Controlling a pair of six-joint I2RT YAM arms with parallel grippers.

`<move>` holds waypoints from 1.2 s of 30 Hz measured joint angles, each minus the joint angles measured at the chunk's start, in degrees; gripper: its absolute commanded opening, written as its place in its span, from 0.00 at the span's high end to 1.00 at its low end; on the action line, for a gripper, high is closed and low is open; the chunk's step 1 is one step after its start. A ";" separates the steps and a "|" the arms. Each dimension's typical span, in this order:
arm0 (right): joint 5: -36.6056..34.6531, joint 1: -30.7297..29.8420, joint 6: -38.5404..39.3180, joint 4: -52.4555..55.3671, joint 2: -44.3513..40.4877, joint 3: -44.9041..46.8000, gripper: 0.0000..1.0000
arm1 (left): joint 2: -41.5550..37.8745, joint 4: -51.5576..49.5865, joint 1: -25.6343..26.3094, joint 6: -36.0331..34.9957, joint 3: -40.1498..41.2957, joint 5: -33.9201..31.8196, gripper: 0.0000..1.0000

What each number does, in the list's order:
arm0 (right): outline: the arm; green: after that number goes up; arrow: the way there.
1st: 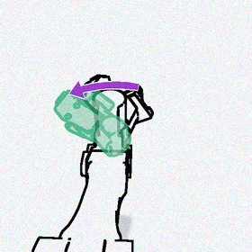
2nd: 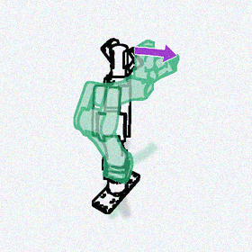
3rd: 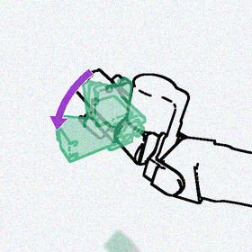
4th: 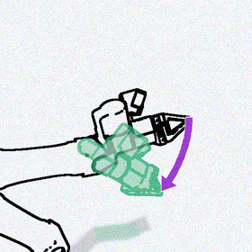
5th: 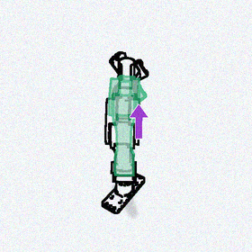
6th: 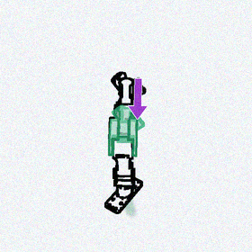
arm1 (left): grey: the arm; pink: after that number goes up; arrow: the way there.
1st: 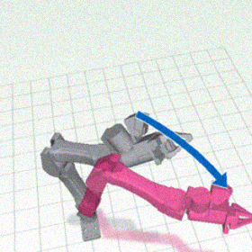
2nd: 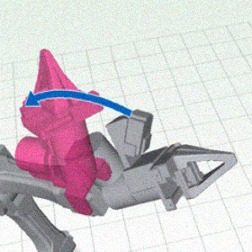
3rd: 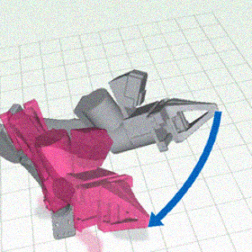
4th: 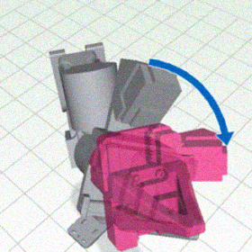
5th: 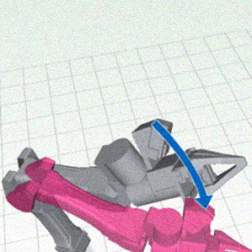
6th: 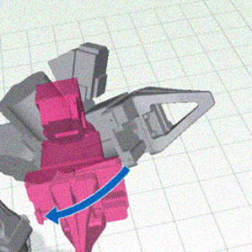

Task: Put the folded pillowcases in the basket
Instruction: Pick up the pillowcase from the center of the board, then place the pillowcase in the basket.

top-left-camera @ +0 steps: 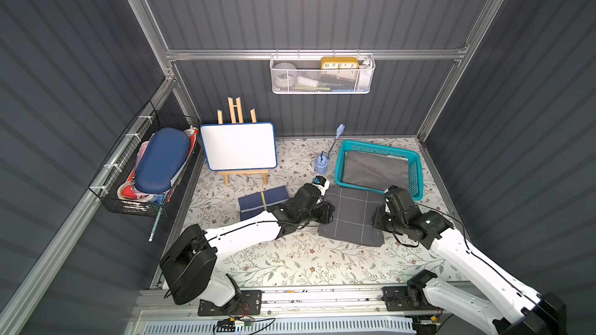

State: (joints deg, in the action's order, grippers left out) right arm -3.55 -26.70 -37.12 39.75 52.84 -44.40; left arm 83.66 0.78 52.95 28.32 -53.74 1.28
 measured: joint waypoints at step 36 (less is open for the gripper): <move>2.14 29.40 7.67 -9.03 24.24 -20.68 1.00 | 45.81 -10.25 -3.32 -7.98 -64.92 -2.27 1.00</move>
State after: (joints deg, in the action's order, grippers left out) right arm -1.41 2.70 -29.45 30.72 77.08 -65.08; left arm 129.47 -9.47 49.63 20.34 -118.65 -0.99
